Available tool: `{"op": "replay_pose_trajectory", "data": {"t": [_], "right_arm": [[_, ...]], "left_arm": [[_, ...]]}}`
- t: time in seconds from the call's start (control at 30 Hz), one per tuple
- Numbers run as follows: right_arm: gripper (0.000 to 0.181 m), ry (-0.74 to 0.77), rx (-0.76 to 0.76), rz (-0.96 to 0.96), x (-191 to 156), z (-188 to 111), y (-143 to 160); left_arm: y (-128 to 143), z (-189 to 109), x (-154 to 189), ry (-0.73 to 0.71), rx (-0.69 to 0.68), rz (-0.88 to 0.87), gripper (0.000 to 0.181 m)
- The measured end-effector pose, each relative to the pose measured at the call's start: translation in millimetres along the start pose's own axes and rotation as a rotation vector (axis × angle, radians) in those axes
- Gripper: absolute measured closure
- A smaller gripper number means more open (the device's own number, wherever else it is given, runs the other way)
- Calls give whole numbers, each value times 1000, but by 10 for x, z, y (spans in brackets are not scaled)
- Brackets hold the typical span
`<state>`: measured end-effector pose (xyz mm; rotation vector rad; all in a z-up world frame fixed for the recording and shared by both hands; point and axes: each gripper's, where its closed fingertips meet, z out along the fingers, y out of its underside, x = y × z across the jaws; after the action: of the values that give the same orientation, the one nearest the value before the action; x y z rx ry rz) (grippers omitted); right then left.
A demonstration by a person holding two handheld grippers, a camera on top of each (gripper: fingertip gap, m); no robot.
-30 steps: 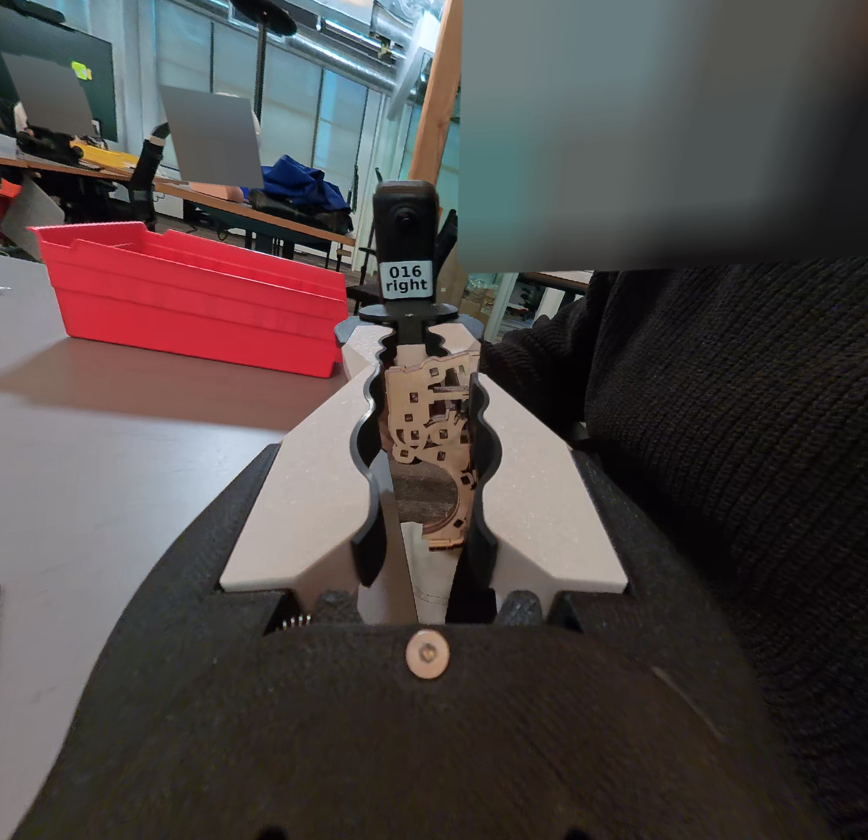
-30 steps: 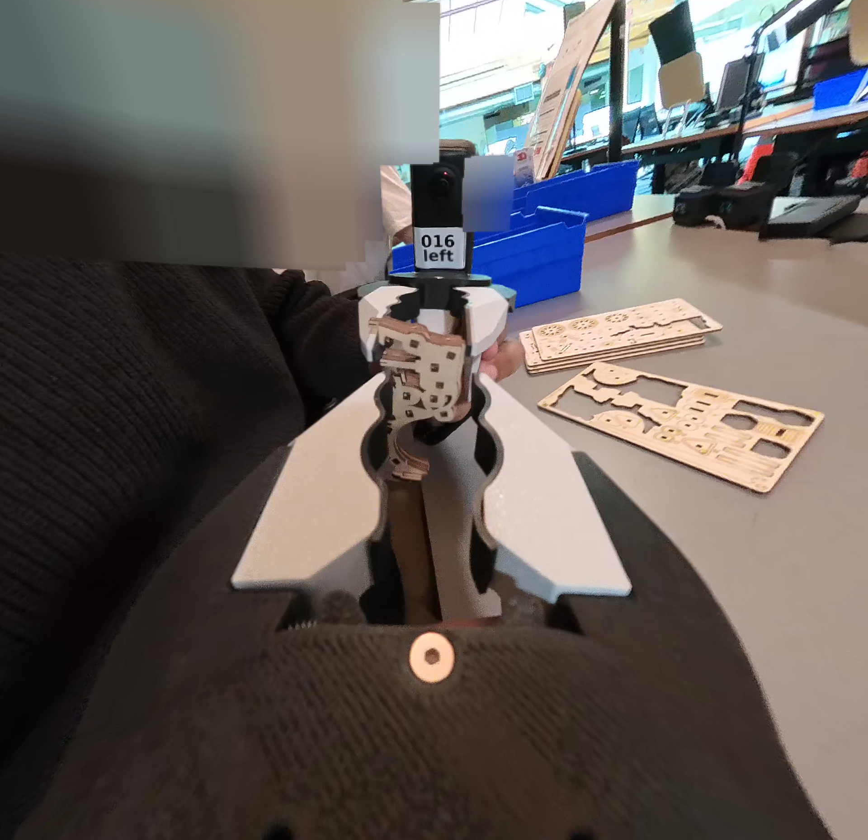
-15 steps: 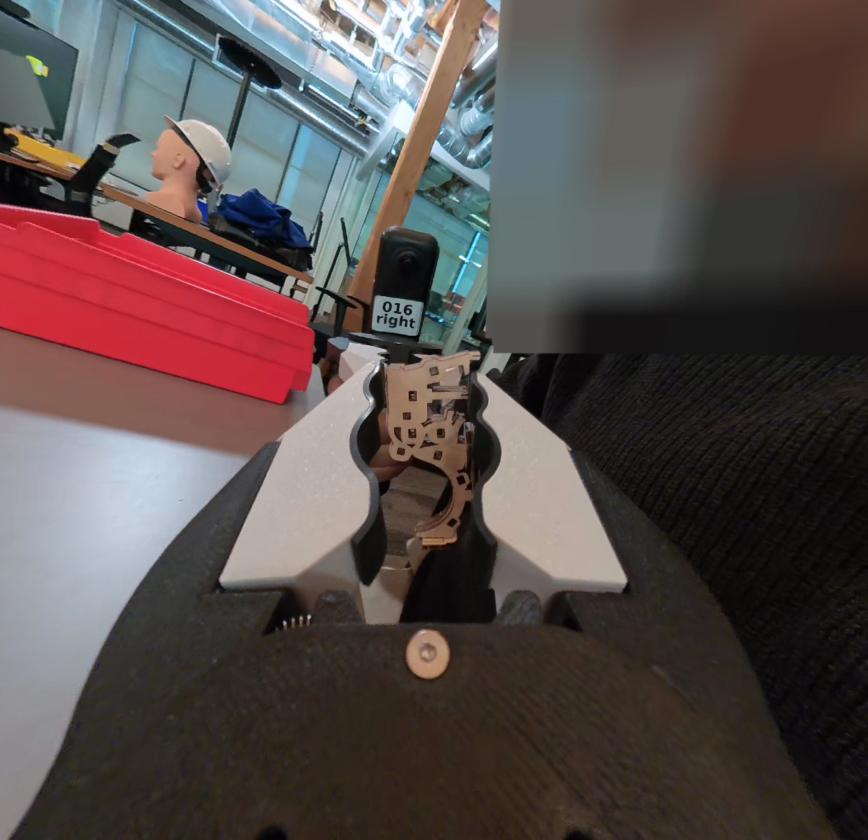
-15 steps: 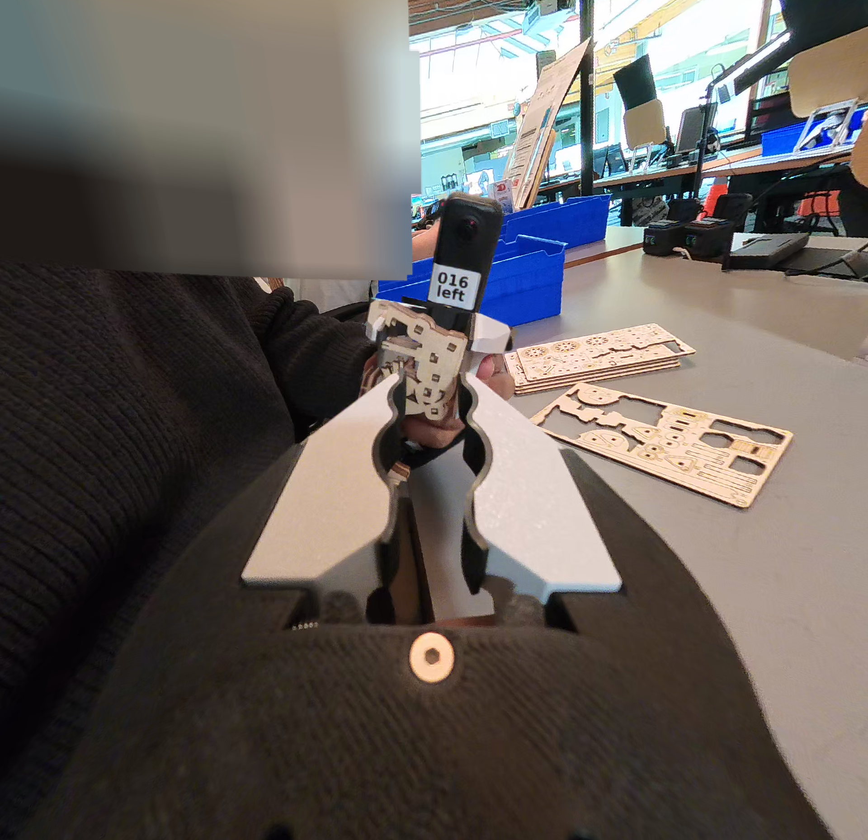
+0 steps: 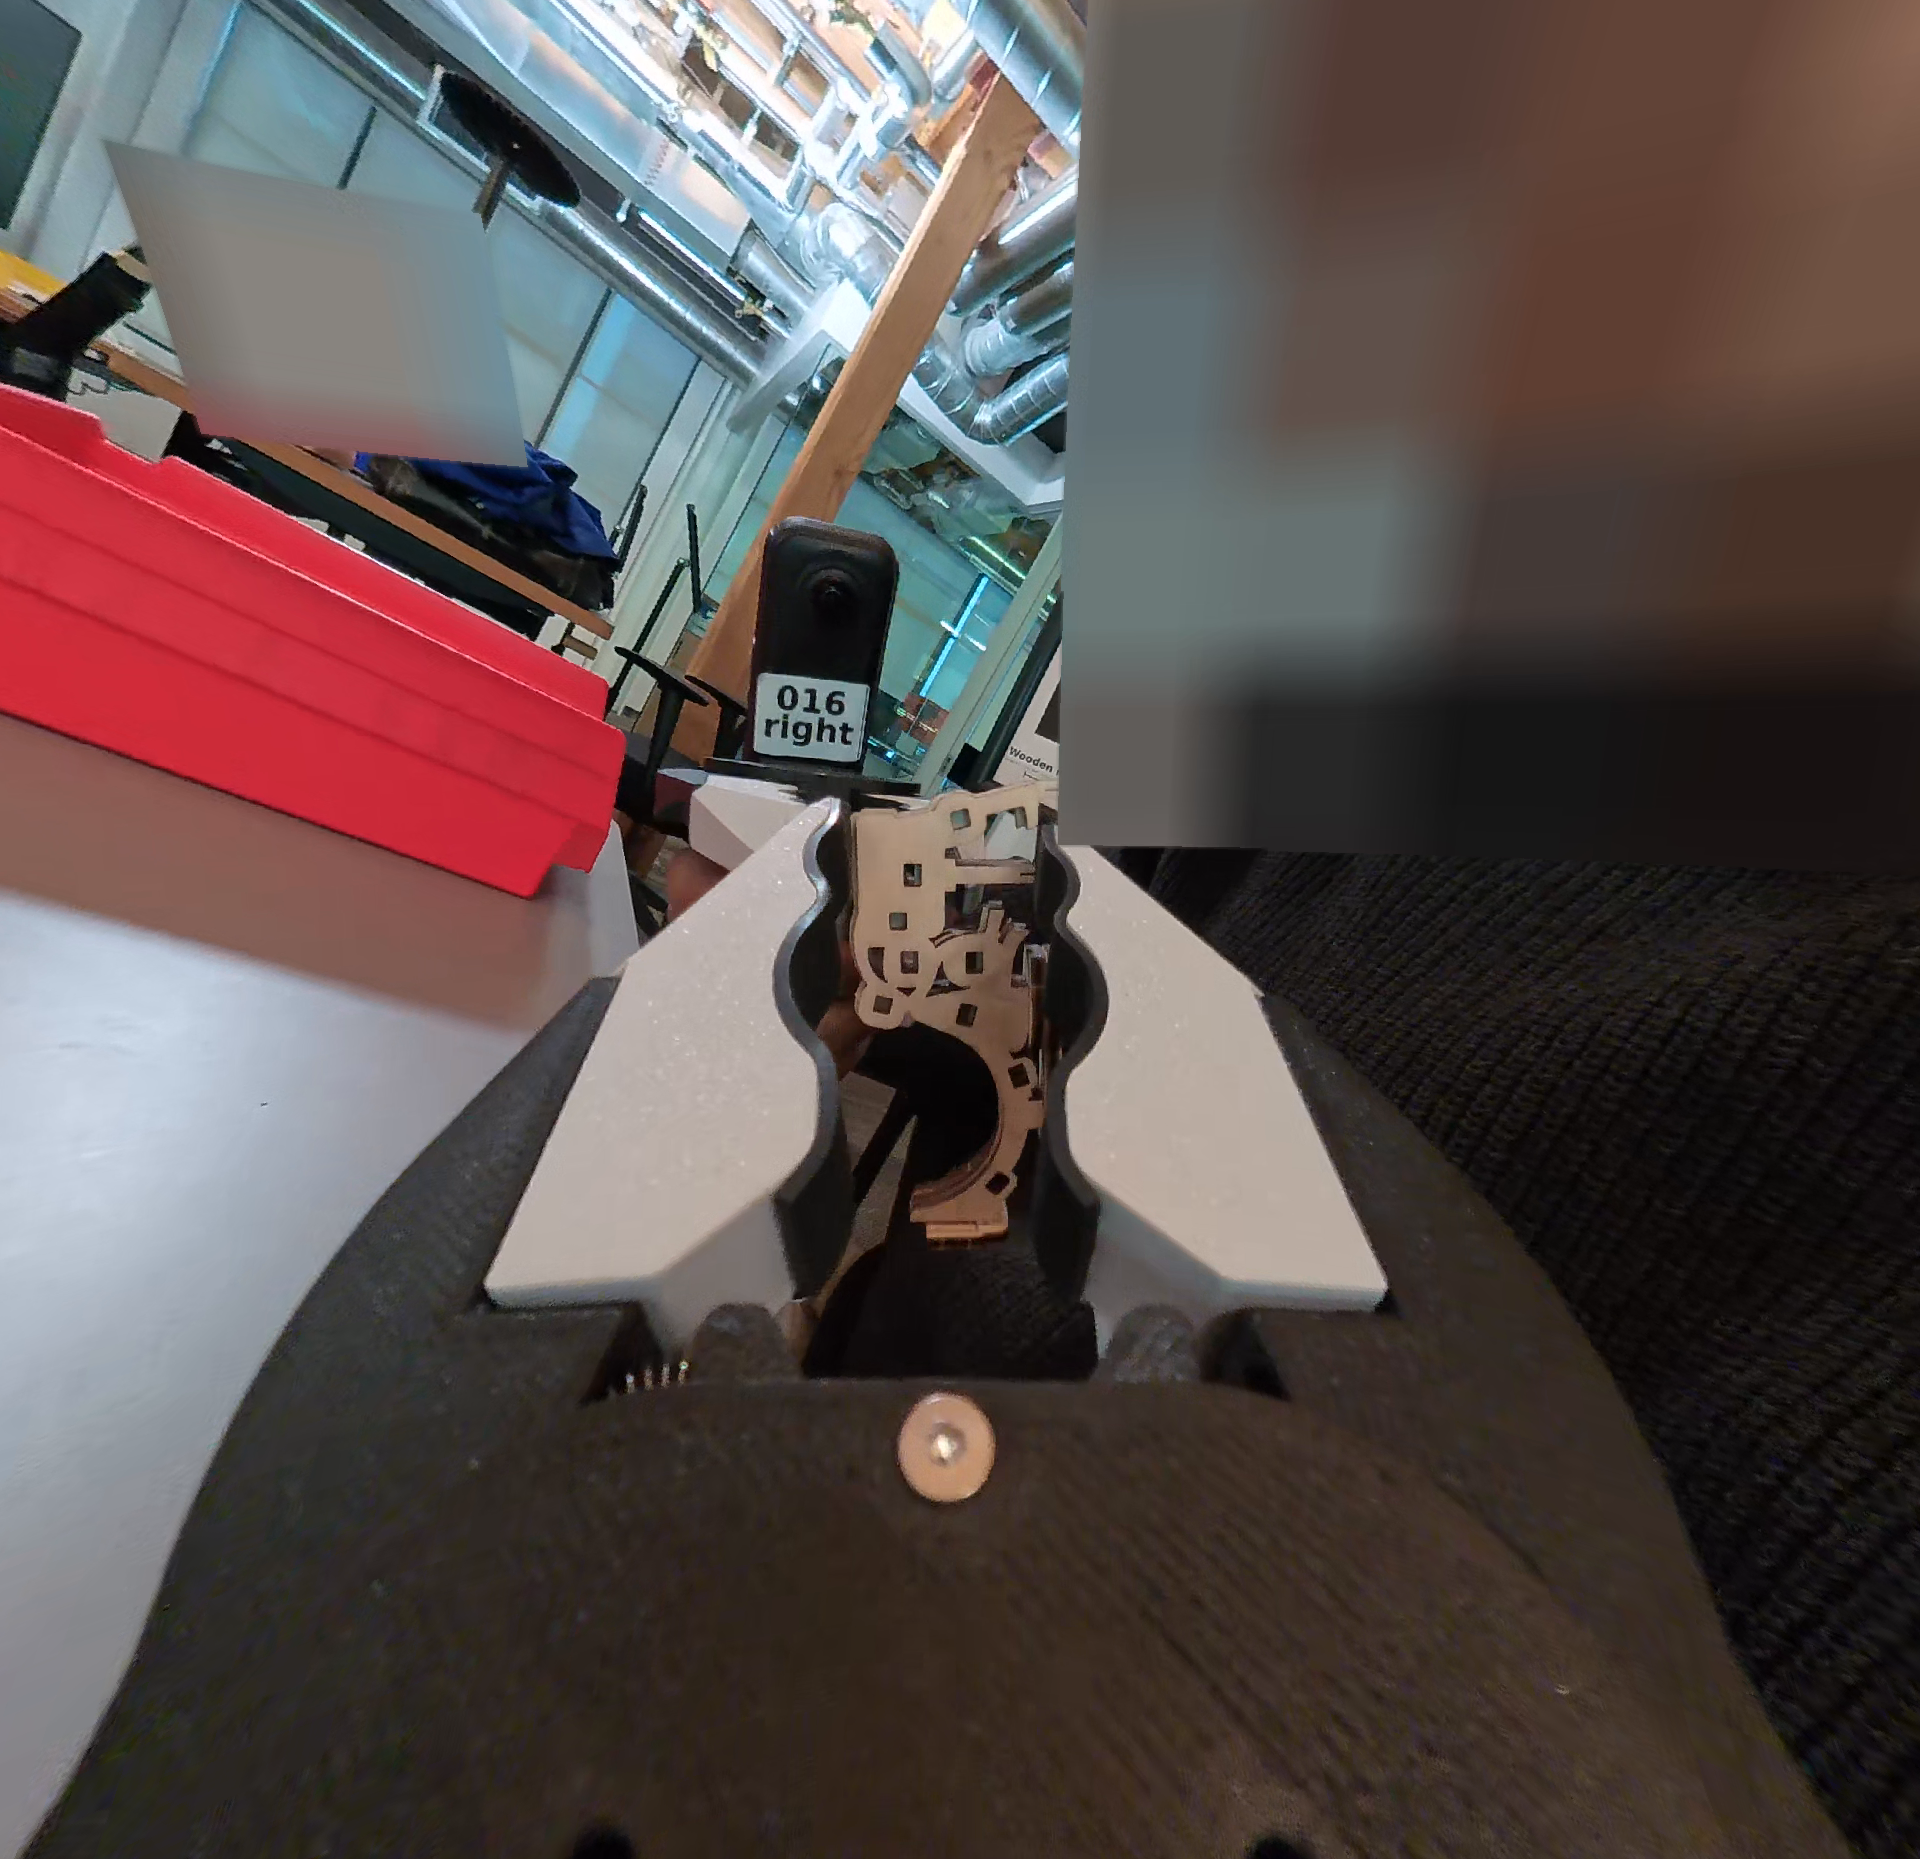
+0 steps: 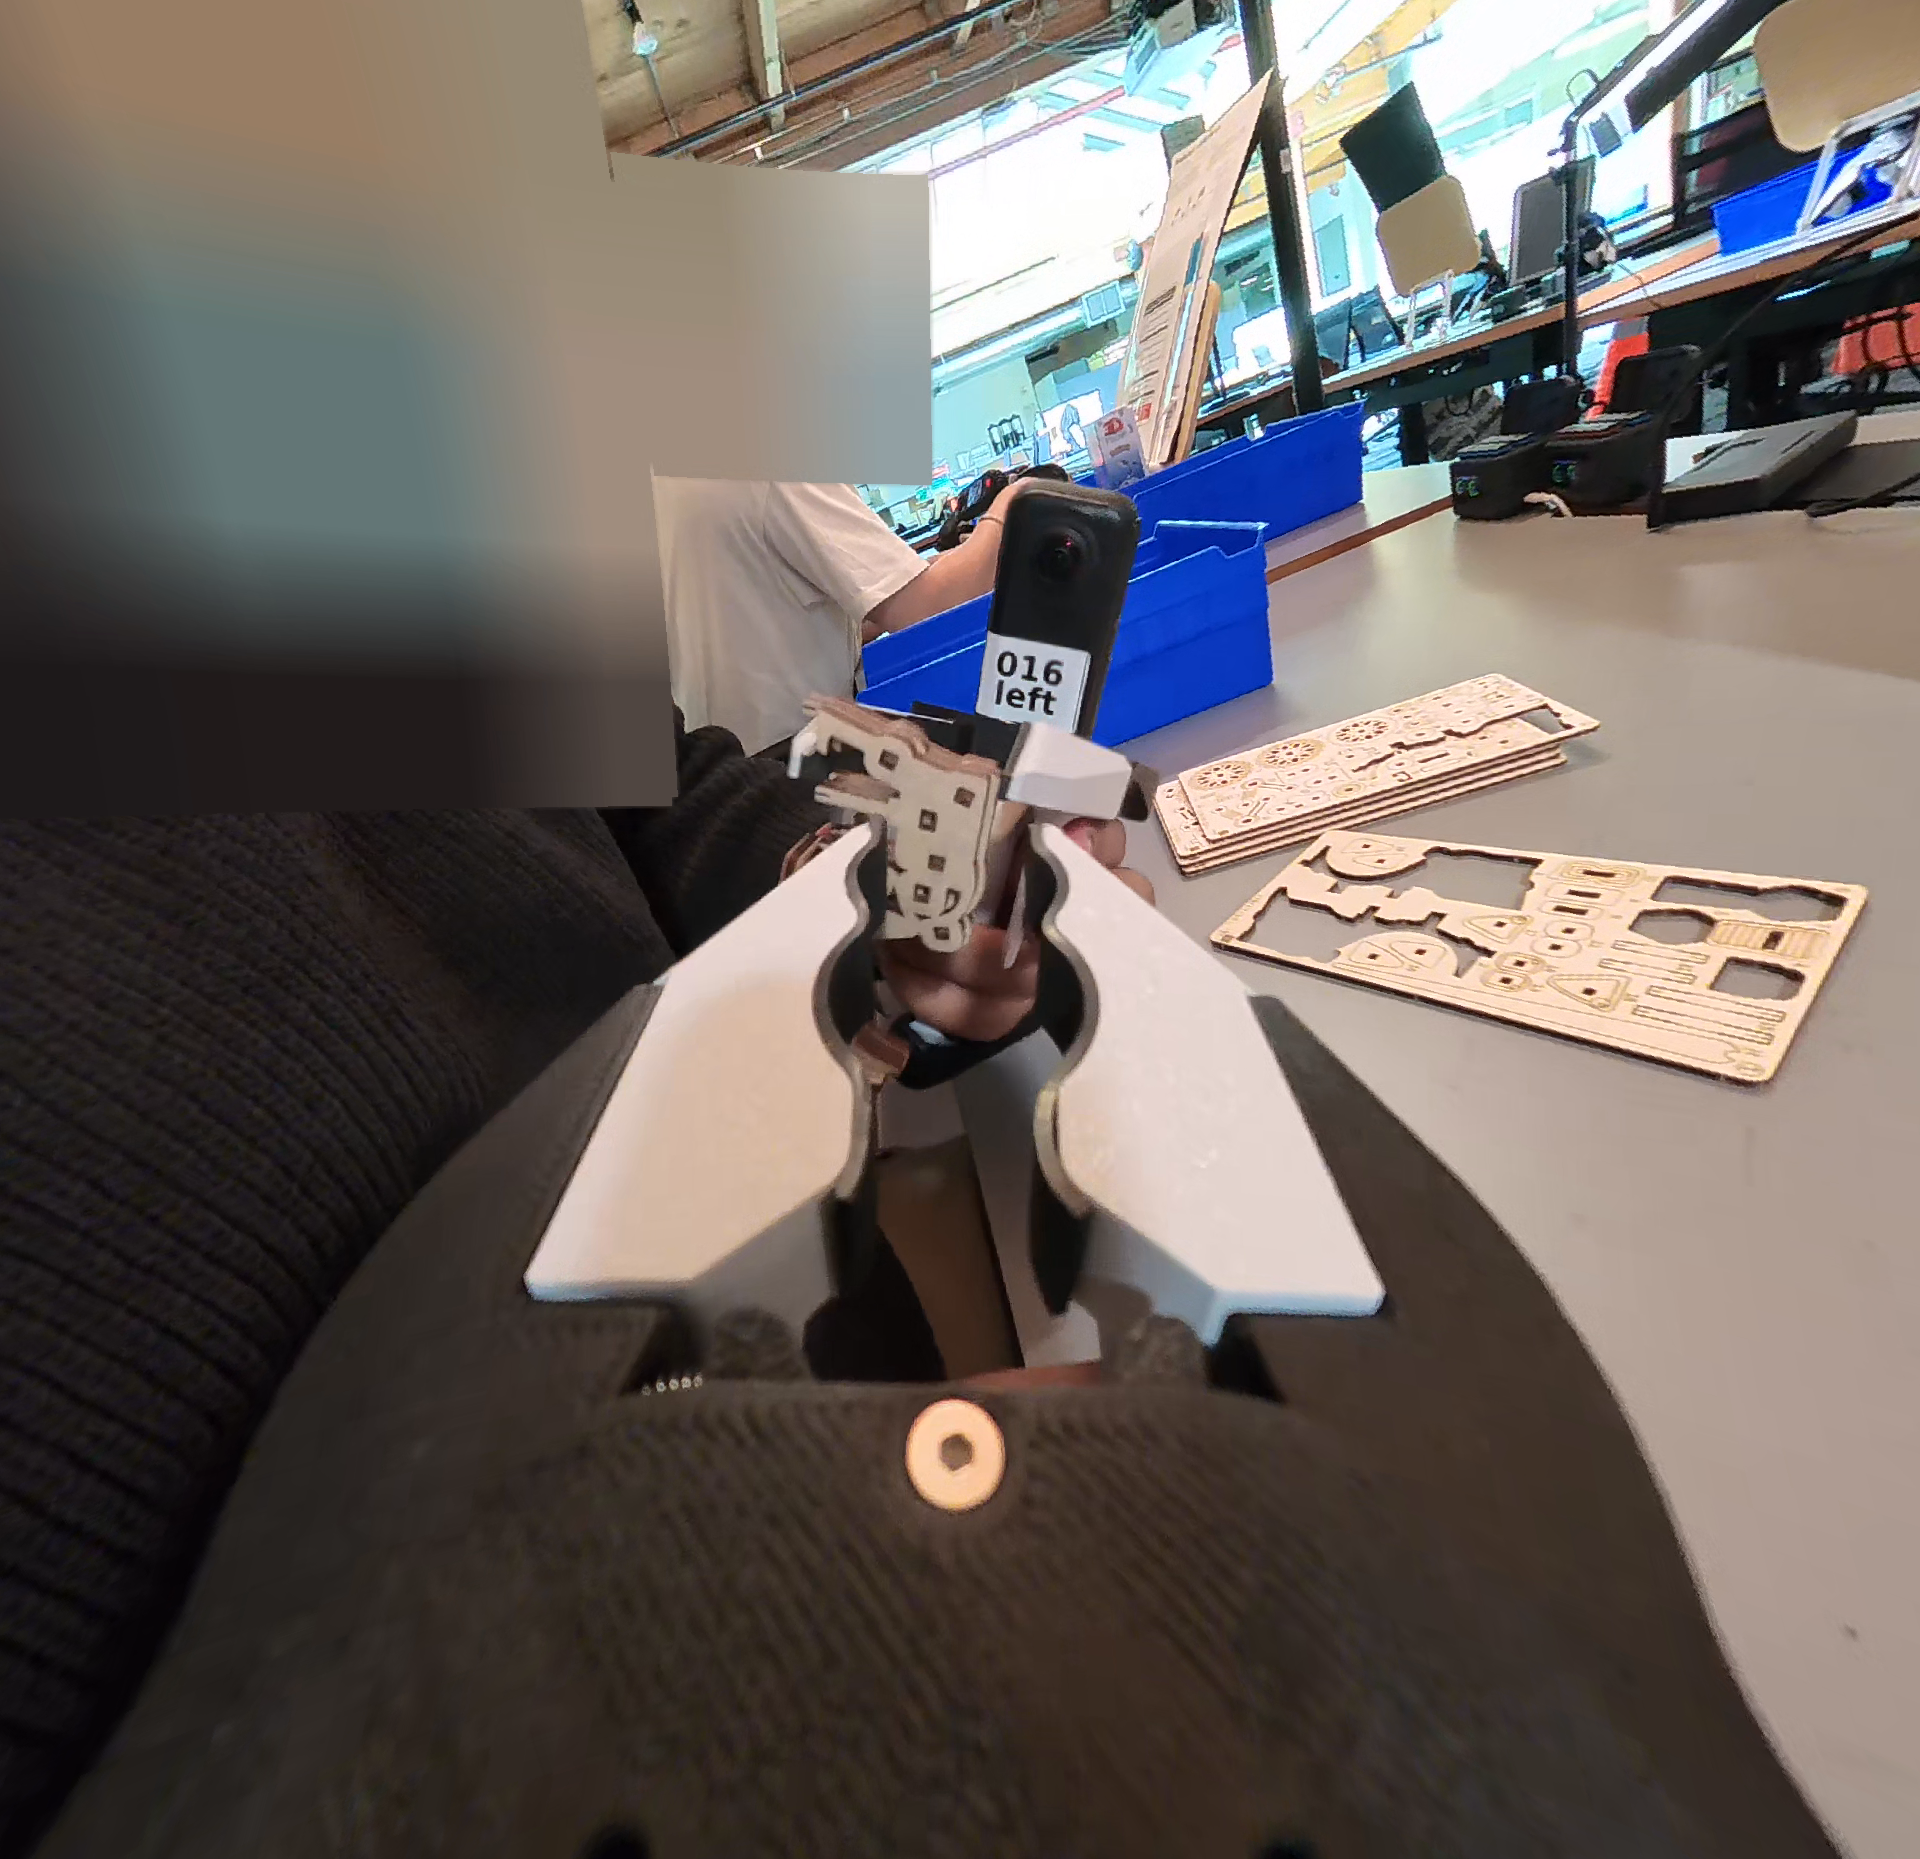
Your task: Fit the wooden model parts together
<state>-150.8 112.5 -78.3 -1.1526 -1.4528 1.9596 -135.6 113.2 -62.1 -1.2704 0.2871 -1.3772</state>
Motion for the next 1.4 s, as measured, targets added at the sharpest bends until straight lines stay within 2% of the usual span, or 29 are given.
{"op": "replay_pose_trajectory", "data": {"t": [0.1,0.53,0.93,1.2,1.4], "right_arm": [[162,0,-8,-29,-26,11,13],[165,56,-22,-162,-56,42,-13],[165,6,-9,-53,-46,38,-9],[165,-15,-16,-53,-54,18,5],[165,-5,12,-29,-13,-2,-36]], "left_arm": [[3,8,-8,0,11,-17,149],[-23,13,42,16,24,-6,149],[-31,3,21,25,35,-54,150],[-12,13,18,33,20,-78,150],[-94,-35,-29,25,60,-118,143]]}}
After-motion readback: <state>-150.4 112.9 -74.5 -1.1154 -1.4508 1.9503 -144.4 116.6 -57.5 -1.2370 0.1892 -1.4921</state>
